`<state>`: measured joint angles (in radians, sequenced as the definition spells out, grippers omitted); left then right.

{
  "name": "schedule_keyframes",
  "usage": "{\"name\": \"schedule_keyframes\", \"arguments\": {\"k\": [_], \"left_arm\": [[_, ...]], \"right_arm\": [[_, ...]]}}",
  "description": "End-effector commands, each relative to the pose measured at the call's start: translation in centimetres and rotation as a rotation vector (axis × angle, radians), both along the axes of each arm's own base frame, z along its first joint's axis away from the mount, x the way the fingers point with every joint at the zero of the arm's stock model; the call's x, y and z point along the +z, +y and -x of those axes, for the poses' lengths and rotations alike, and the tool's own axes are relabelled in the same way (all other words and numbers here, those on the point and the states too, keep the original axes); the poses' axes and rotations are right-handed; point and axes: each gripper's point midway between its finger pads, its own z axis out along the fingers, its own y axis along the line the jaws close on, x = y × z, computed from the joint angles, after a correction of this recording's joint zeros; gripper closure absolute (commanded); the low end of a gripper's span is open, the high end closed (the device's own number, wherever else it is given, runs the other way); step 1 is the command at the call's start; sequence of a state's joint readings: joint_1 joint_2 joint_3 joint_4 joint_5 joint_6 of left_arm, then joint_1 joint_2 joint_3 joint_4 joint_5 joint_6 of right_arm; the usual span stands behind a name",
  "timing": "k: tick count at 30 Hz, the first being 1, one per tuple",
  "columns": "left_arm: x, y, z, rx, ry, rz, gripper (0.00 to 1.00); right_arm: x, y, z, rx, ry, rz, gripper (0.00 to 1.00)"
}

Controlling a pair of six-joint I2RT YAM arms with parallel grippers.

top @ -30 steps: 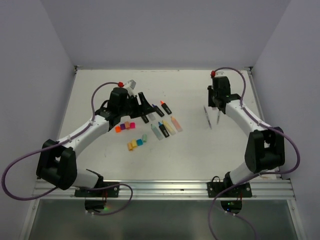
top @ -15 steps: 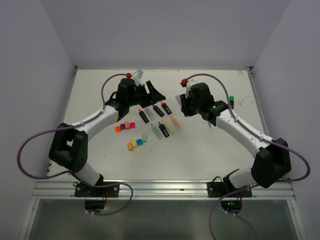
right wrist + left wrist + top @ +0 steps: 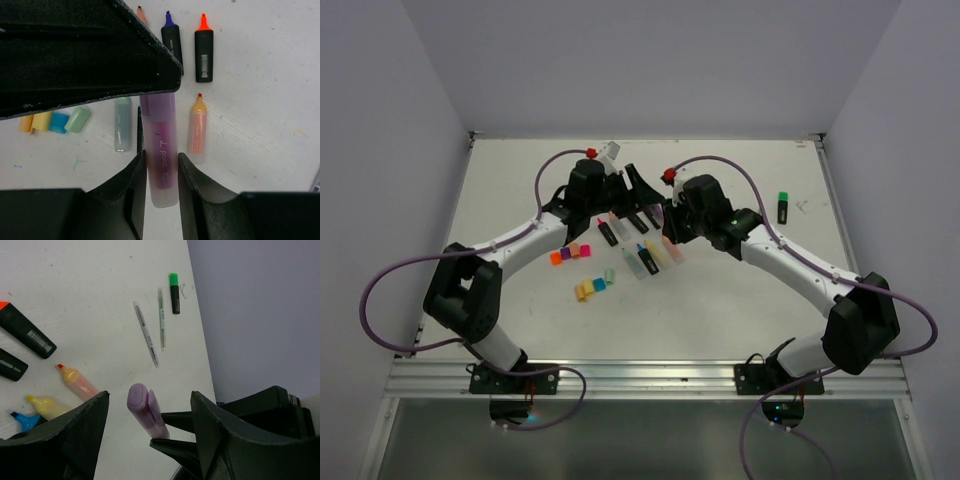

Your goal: Open the pen caps

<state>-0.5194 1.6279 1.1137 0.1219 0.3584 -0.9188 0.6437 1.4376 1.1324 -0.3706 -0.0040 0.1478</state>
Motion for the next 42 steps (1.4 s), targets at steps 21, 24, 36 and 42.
{"name": "schedule_keyframes", "arguments": {"k": [21,24,36,42], "left_arm": [[1.0,-1.5,0.1,-0.012,-0.053,0.025,0.63],[1.0,-1.3,0.2,-0.01,-0.055,0.023,0.69],[2.3,-1.8,1.5,-0.05,-0.046,0.113,1.0],[3.5,-2.2,2.1,-0.073,-0.04,0.179,1.0]], "right_arm": [[3.7,2.9,-1.1,-0.001,-0.064,-0.147,1.0],[4.2,2.8,-1.2,-0.012,-0.077,-0.159,1.0],[3.4,2.9,-1.0,-0.001,-0.077,-0.171,0.58],[2.7,3.4,-1.1,0.014,-0.068,-0.169,0.63]]}}
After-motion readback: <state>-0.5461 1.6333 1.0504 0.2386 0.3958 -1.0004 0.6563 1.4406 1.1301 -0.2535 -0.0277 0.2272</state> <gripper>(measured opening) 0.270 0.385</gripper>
